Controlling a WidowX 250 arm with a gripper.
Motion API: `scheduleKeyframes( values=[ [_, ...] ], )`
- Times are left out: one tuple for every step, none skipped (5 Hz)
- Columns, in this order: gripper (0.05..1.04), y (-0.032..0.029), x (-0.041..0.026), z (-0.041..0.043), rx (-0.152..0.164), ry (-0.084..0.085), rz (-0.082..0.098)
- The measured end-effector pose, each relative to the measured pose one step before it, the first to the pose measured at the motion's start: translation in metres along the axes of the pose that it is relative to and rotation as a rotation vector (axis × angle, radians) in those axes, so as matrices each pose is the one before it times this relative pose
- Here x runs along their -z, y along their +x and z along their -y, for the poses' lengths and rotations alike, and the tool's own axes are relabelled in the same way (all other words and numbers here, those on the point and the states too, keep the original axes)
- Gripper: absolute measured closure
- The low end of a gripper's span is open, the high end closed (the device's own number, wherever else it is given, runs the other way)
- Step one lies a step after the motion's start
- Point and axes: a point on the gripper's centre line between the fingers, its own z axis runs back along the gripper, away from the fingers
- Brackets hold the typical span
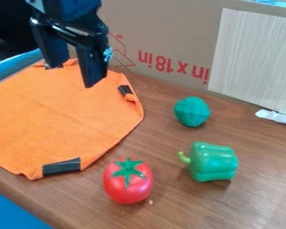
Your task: Put in to the red toy in the cloth
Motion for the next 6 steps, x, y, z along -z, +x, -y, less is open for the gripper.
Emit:
scheduleKeyframes(
  values=[
    [0.084,-0.00211,0.00525,0.00134,0.0024,-0.0053,-0.0192],
    [0.084,-0.00255,0.01784,0.01681,0.0574,-0.0199,-0.0099],
    [0.084,-0.00043,0.01718,0.01082,0.0313,0.0017,-0.0121],
    [0.084,0.00064,0.01597,0.01052,0.0400,-0.0077,-0.0141],
    [0.084,-0.00027,0.01631,0.01090,0.0444,-0.0018,-0.0157],
    [0.084,-0.00175,0.01150,0.00866,0.0356,0.0017,-0.0179]
  ],
)
